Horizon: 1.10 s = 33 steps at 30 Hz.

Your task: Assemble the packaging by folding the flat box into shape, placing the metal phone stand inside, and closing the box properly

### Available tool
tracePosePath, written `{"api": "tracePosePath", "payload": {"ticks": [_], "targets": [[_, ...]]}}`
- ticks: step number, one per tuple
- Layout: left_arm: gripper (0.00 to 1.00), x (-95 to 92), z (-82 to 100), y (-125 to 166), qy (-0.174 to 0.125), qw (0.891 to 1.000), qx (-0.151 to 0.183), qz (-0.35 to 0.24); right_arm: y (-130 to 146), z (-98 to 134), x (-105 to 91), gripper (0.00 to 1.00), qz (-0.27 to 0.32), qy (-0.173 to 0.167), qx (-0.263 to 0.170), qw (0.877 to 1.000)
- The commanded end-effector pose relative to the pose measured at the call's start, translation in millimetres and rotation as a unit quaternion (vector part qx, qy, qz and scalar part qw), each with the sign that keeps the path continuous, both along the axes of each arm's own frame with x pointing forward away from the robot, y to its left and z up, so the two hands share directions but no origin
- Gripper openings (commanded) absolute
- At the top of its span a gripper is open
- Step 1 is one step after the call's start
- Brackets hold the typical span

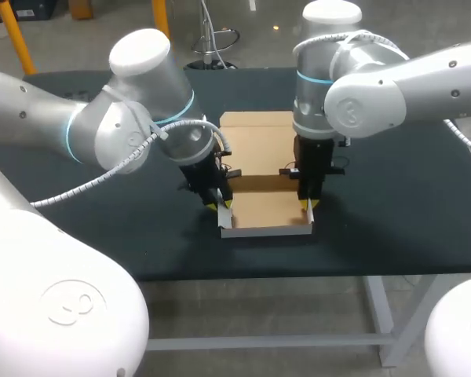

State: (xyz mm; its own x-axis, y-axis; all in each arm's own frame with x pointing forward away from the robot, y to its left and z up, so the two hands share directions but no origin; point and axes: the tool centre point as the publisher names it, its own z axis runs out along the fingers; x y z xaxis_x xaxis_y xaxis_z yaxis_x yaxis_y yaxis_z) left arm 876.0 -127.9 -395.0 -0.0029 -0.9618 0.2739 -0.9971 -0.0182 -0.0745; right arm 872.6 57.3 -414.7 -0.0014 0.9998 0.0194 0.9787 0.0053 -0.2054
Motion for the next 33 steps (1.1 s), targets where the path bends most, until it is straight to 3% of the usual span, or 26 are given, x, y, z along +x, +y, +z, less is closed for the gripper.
{"api": "tracePosePath", "payload": {"ticks": [1,17,22,33], "targets": [[0.26,0.6,-1.4,-3,0.003,0.989,0.147,0.013,0,0,1.1,0.00,0.000,0.002,-0.001,1.000],[0.17,2.2,-12.0,-2,0.003,0.986,0.166,0.022,0,0,1.1,0.00,0.000,0.002,-0.001,1.000],[0.00,3.6,-12.9,-1,0.003,0.985,0.170,0.024,0,0,1.1,0.00,0.000,0.002,-0.001,1.000],[0.00,2.0,-16.3,-2,0.003,0.986,0.168,0.023,0,0,1.1,0.00,0.000,0.002,-0.001,1.000]]}}
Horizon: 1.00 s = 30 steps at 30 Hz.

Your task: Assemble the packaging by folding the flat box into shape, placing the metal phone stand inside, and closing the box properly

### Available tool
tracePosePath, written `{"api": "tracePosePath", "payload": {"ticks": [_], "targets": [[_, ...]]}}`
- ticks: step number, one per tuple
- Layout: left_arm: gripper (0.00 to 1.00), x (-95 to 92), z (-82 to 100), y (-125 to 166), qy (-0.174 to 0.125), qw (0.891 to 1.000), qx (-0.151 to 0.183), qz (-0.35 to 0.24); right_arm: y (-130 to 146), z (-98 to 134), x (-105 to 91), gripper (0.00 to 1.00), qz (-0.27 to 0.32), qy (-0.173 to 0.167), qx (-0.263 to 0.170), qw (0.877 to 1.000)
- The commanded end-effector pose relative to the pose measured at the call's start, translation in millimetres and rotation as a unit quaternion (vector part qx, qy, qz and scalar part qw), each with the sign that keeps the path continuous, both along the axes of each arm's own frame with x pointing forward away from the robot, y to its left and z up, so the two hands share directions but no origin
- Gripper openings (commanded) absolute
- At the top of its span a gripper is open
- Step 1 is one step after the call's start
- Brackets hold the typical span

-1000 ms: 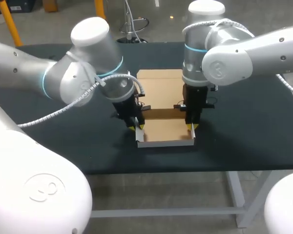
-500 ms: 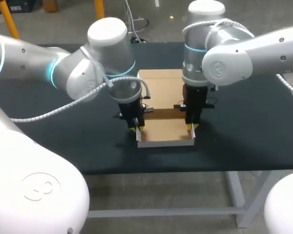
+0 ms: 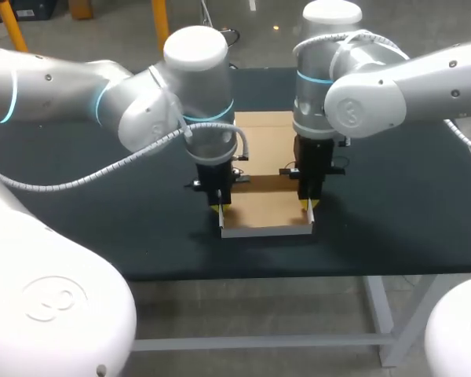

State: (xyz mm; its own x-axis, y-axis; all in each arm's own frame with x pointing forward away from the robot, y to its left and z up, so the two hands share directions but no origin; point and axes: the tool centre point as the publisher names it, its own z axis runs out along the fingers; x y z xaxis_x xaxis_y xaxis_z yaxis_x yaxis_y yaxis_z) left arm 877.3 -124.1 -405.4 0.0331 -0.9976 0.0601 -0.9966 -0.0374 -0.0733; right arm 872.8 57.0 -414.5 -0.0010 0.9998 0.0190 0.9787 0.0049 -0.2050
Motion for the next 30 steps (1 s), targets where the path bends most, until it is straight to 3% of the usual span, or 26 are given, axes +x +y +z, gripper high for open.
{"api": "tracePosePath", "payload": {"ticks": [1,3,4,6,14,20,25,30], "targets": [[0.00,0.7,-5.9,-5,0.000,0.998,0.060,0.005,0,-1,0.9,0.00,0.001,0.002,-0.001,1.000],[0.00,0.6,-5.3,-5,-0.002,0.998,0.060,0.005,2,5,-0.6,0.26,0.010,-0.009,-0.005,1.000],[0.00,0.6,-4.9,-5,-0.002,0.998,0.060,0.005,3,8,-1.2,0.47,0.012,-0.013,-0.003,1.000],[0.00,0.6,-4.2,-5,-0.004,0.998,0.059,0.005,3,12,-2.4,1.00,0.019,-0.020,0.000,1.000],[0.00,0.2,-2.9,-4,-0.009,0.998,0.055,0.006,-1,28,-9.3,1.00,0.040,-0.043,0.024,0.998],[0.00,-0.5,-0.4,-2,-0.013,0.999,0.053,0.005,-15,49,-17.5,1.00,0.070,-0.077,0.060,0.993],[0.00,-1.0,0.8,-1,-0.015,0.999,0.051,0.005,-25,70,-26.1,1.00,0.132,-0.129,0.093,0.978],[0.00,-1.5,1.3,-1,-0.015,0.999,0.049,0.004,-32,87,-34.5,1.00,0.193,-0.174,0.133,0.956]]}}
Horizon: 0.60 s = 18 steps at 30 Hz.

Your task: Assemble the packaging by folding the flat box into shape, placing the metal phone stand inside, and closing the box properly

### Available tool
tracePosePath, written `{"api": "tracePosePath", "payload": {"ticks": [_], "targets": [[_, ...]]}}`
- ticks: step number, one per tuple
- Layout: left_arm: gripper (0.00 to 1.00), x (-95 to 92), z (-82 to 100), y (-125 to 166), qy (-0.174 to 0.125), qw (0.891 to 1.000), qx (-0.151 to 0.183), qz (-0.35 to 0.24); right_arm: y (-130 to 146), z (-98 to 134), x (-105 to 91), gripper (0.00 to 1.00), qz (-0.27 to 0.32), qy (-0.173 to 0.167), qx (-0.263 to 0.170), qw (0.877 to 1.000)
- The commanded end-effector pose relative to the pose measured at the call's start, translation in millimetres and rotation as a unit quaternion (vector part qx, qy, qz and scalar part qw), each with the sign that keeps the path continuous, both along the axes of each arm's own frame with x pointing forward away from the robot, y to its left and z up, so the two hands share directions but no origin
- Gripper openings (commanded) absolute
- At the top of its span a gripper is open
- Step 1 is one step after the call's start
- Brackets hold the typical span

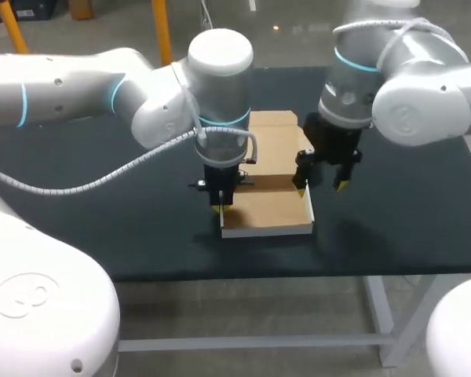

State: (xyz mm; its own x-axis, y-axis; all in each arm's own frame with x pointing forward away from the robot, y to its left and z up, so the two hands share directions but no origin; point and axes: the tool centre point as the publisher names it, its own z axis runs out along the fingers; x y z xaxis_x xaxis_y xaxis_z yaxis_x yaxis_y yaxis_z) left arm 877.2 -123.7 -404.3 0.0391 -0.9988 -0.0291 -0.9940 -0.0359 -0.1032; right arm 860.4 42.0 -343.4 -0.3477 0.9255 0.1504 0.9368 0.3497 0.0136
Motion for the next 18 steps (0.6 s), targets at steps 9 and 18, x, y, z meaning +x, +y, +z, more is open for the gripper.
{"api": "tracePosePath", "payload": {"ticks": [9,18], "targets": [[0.00,-1.7,1.8,-1,-0.002,1.000,0.001,-0.002,-25,30,-33.3,1.00,0.111,-0.110,0.099,0.983],[0.00,-1.4,3.8,2,-0.001,1.000,-0.007,-0.005,-25,30,-33.3,1.00,0.111,-0.110,0.099,0.983]]}}
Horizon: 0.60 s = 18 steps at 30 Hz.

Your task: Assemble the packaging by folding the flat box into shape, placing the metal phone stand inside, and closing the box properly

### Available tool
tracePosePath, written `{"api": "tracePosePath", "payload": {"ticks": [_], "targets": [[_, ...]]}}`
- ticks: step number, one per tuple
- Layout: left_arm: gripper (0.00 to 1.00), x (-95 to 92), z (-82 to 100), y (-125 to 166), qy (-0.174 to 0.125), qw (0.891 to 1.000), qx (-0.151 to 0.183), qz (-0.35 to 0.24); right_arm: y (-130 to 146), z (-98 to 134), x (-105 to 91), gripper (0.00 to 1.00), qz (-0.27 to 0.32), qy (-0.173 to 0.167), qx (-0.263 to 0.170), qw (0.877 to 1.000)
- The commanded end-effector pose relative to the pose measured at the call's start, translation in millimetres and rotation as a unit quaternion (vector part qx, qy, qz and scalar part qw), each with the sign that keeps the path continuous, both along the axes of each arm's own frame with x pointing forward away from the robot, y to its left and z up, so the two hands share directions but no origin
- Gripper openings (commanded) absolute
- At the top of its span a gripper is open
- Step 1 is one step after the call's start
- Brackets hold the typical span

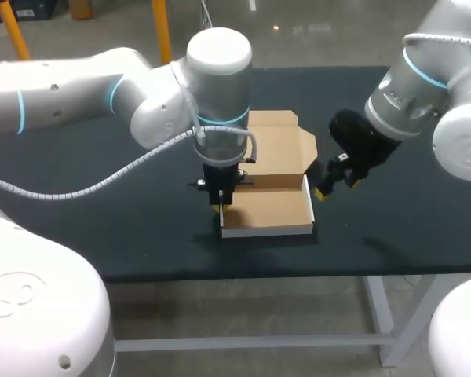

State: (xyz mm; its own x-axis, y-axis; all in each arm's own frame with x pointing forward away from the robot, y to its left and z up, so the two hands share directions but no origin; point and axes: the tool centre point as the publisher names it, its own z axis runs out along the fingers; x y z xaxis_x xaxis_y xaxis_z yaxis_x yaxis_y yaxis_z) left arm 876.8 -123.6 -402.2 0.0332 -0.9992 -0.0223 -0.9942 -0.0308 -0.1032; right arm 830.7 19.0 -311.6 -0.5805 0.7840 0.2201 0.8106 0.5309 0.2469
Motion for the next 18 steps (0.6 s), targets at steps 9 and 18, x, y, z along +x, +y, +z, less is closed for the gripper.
{"api": "tracePosePath", "payload": {"ticks": [9,18], "targets": [[0.00,0.7,3.5,6,0.003,1.000,-0.014,-0.010,-15,13,-23.0,1.00,0.133,-0.093,0.077,0.984],[0.00,0.5,3.5,14,0.006,1.000,-0.004,-0.012,-31,18,-40.9,1.00,0.210,-0.132,0.090,0.965]]}}
